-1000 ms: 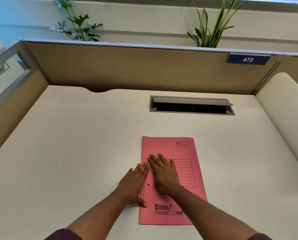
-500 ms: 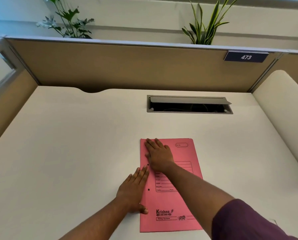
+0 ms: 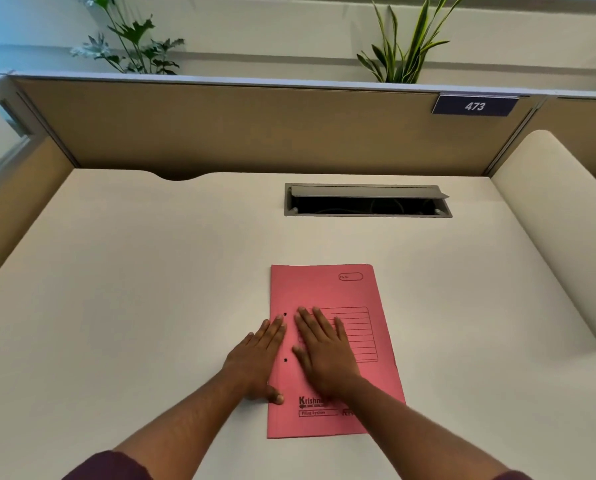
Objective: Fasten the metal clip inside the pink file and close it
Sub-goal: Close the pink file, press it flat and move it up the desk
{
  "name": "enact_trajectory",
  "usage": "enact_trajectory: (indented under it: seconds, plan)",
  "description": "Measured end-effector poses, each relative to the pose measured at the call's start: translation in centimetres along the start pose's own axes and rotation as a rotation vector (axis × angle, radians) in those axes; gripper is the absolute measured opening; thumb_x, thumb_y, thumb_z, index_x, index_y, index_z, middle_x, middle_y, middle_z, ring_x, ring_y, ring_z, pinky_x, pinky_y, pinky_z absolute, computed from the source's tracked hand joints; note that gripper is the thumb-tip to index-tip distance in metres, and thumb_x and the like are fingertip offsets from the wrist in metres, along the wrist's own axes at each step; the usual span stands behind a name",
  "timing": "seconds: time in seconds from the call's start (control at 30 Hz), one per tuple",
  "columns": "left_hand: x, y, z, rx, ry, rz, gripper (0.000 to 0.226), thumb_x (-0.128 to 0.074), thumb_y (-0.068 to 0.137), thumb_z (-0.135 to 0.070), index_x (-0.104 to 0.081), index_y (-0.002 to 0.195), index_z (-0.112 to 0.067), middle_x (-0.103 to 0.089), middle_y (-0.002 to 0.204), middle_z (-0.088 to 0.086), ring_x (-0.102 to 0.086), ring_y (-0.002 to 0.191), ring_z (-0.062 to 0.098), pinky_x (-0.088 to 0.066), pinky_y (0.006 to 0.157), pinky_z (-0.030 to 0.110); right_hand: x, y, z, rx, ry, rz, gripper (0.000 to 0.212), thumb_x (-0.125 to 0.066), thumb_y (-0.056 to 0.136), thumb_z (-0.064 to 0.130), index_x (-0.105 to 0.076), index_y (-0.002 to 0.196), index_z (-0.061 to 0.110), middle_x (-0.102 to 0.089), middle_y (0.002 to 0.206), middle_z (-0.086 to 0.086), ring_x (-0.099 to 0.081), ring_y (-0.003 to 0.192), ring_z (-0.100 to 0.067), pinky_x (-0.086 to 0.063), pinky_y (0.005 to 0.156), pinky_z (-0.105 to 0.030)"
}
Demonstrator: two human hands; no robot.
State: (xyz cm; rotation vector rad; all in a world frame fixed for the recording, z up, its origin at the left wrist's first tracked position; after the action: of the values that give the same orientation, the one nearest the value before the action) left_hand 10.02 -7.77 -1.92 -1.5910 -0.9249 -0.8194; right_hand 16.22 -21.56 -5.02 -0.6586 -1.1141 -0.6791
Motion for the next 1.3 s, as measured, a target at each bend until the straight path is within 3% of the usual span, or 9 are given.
enact_trajectory:
  seconds: [0.27,0.4,0.5,0.6,0.67,0.77,0.93,1.13,1.3]
  plan:
    - [0.2,-0.4,-0.7,0.079,-0.113,0.014,0.144,-0.084,0.064,-0.054,0.025,0.150,-0.019,0.031,0.159,-0.004,0.017,0.149,0.021,-0.017,0.123,0.042,-0.1,-6.0,-2.7,0.021,-0.001,-0.016,0.089,-0.022,0.090,0.084,0.000,0.161,0.035,0.001,0.171,0.013,0.011,0.156,-0.009,0.003,0.127,-0.047]
    - [-0.6,-0.8,-0.8,0.091,-0.272,-0.019,0.132,-0.082,0.072,-0.043,0.019,0.152,-0.016,0.028,0.160,-0.002,0.020,0.149,0.025,-0.009,0.123,0.039,2.0,-7.9,-5.3,-0.112,0.041,-0.129,0.080,-0.043,0.089,0.072,-0.035,0.154,0.026,-0.032,0.164,0.004,-0.025,0.153,-0.019,-0.020,0.126,-0.042]
    - [-0.9,-1.5,-1.0,0.216,-0.437,-0.155,0.116,-0.076,0.079,-0.044,0.006,0.155,-0.014,0.011,0.165,0.003,0.006,0.152,0.027,-0.009,0.123,0.039,3.9,-9.3,-8.1,-0.322,0.075,-0.285,0.066,-0.059,0.084,0.058,-0.052,0.139,0.021,-0.046,0.151,-0.004,-0.042,0.139,-0.024,-0.041,0.113,-0.044]
    - [-0.5,-2.3,-1.6,0.415,-0.370,-0.374,0.090,-0.072,0.081,-0.047,-0.023,0.148,-0.011,-0.031,0.153,0.010,-0.031,0.139,0.029,-0.039,0.109,0.043,4.9,-10.0,-10.1,-0.504,0.119,-0.310,0.064,-0.066,0.082,0.053,-0.053,0.135,0.018,-0.049,0.143,-0.009,-0.047,0.130,-0.029,-0.047,0.103,-0.047]
    - [-0.2,-2.5,-2.1,0.529,-0.385,-0.464,0.068,-0.069,0.082,-0.046,-0.040,0.133,-0.013,-0.045,0.134,0.009,-0.042,0.123,0.027,-0.047,0.096,0.041,5.1,-9.7,-10.6,-0.566,0.169,-0.279,0.068,-0.068,0.081,0.051,-0.050,0.137,0.016,-0.049,0.138,-0.008,-0.050,0.124,-0.029,-0.050,0.099,-0.045]
    - [-0.5,-2.3,-2.9,0.645,-0.479,-0.456,0.056,-0.071,0.083,-0.041,-0.048,0.124,-0.011,-0.050,0.124,0.012,-0.047,0.115,0.029,-0.048,0.092,0.040,5.1,-9.3,-11.1,-0.599,0.296,-0.241,0.070,-0.071,0.082,0.043,-0.046,0.141,0.013,-0.047,0.137,-0.011,-0.052,0.122,-0.030,-0.051,0.097,-0.043]
    - [-0.8,-1.9,-2.7,0.723,-0.726,-0.386,0.067,-0.083,0.076,-0.030,-0.045,0.125,-0.006,-0.056,0.122,0.019,-0.059,0.109,0.037,-0.049,0.089,0.042,5.3,-8.7,-12.8,-0.658,0.422,-0.208,0.051,-0.065,0.085,0.027,-0.056,0.133,0.013,-0.059,0.124,-0.013,-0.059,0.111,-0.032,-0.051,0.092,-0.041]
    - [-0.4,-2.2,-2.5,0.695,-0.824,-0.366,0.031,-0.080,0.078,-0.026,-0.065,0.099,-0.008,-0.072,0.103,0.010,-0.066,0.091,0.028,-0.055,0.080,0.037,5.9,-8.7,-14.0,-0.679,0.566,-0.239,0.031,-0.059,0.084,0.016,-0.069,0.113,0.020,-0.073,0.110,-0.001,-0.068,0.096,-0.022,-0.057,0.085,-0.037]
    - [-0.9,-2.3,-3.0,0.743,-1.033,-0.405,0.026,-0.064,0.093,-0.022,-0.056,0.114,-0.008,-0.067,0.114,0.013,-0.065,0.096,0.032,-0.055,0.085,0.040,5.4,-9.2,-13.7,-0.679,0.569,-0.257,0.026,-0.063,0.087,0.024,-0.067,0.113,0.021,-0.065,0.110,0.000,-0.066,0.093,-0.018,-0.057,0.083,-0.037]
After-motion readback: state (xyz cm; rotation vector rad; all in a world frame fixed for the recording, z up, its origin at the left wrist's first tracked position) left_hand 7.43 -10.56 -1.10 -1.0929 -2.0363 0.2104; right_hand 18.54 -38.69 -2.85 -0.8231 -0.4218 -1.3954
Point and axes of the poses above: each hand's wrist, its own y-axis towards the middle knuckle, its own x-axis out of the back of the hand, z = x × y, the point moved 6 cm from there along y, towards the middle knuckle
